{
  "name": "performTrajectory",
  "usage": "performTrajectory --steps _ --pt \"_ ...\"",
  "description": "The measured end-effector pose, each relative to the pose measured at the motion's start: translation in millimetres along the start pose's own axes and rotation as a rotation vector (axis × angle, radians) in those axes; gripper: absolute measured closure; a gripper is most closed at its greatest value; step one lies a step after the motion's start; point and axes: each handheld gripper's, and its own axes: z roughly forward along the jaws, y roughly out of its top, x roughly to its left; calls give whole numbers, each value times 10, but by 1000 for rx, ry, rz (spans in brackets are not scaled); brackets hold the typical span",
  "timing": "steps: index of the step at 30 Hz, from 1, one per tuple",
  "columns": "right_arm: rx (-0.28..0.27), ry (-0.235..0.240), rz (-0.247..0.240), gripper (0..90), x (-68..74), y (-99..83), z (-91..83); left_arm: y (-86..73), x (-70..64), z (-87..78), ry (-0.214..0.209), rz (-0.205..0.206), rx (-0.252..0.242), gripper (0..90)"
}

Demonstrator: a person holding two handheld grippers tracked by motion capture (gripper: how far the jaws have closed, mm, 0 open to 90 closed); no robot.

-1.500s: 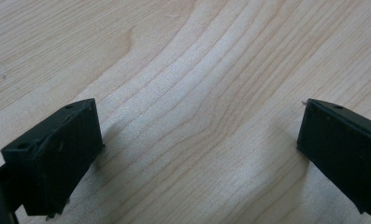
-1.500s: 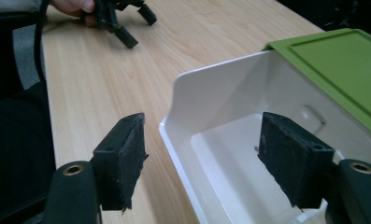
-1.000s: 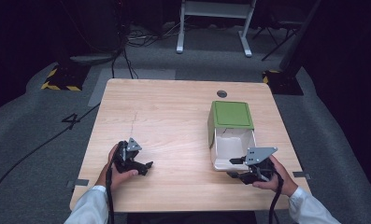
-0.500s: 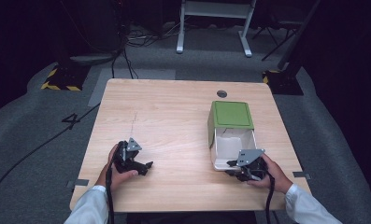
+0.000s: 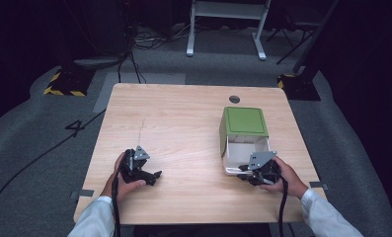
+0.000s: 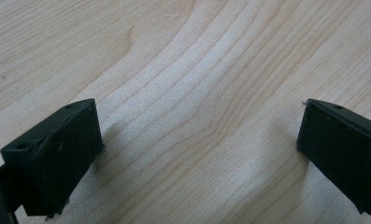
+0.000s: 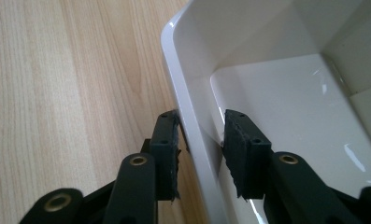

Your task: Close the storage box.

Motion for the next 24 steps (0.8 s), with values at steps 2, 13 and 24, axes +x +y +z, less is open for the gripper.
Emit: performTrajectory --steps 2,13,24 --pt "-2 6 -3 664 -25 7 5 1 0 -1 -1 0 2 2" --pt "7 3 19 664 -196 63 49 0 0 0 0 0 0 1" --pt "17 -17 36 664 -351 150 138 0 0 0 0 0 0 1"
